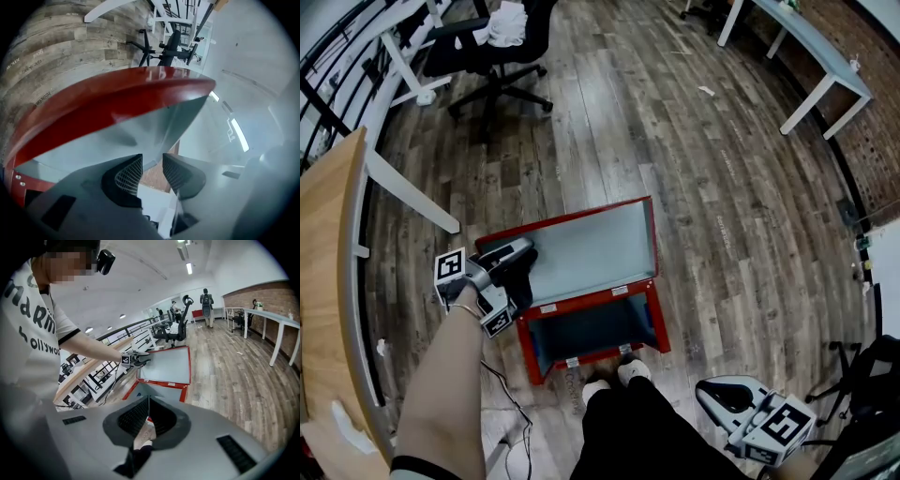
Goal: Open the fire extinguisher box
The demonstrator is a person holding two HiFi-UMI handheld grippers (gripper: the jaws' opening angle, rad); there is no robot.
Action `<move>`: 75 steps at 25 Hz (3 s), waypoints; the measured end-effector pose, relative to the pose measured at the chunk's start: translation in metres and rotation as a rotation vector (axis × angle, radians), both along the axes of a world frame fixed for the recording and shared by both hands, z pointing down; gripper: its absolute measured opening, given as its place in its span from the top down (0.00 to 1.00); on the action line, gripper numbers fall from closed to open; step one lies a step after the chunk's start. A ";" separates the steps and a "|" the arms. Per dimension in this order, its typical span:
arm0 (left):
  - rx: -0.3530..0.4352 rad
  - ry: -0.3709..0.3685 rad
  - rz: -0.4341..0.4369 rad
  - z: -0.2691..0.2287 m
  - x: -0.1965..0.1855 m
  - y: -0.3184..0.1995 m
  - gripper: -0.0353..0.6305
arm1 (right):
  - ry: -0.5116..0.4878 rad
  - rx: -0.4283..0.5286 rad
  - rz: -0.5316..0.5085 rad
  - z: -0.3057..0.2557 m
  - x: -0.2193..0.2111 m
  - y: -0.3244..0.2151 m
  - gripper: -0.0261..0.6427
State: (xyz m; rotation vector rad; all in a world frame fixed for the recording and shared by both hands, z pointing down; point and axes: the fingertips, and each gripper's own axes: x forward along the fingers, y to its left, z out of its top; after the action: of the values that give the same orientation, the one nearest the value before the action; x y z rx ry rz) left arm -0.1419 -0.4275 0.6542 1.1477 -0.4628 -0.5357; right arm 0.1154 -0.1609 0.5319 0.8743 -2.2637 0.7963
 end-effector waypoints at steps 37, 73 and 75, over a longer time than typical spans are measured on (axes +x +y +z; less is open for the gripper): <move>0.924 -0.162 0.066 -0.436 0.120 0.194 0.83 | -0.160 0.454 -0.206 -0.241 -0.083 -0.065 0.94; 1.146 -1.252 0.087 -0.361 0.104 0.204 0.89 | -0.177 0.453 -0.311 -0.246 -0.117 -0.067 0.94; 1.139 -1.269 0.084 -0.359 0.101 0.204 0.89 | -0.180 0.447 -0.312 -0.244 -0.116 -0.067 0.94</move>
State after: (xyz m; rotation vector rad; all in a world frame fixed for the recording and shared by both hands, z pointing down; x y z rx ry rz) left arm -0.0413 -0.2240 0.2949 2.5743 -1.2567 0.1618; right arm -0.0008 -0.2279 0.2877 0.6262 -2.7059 0.2373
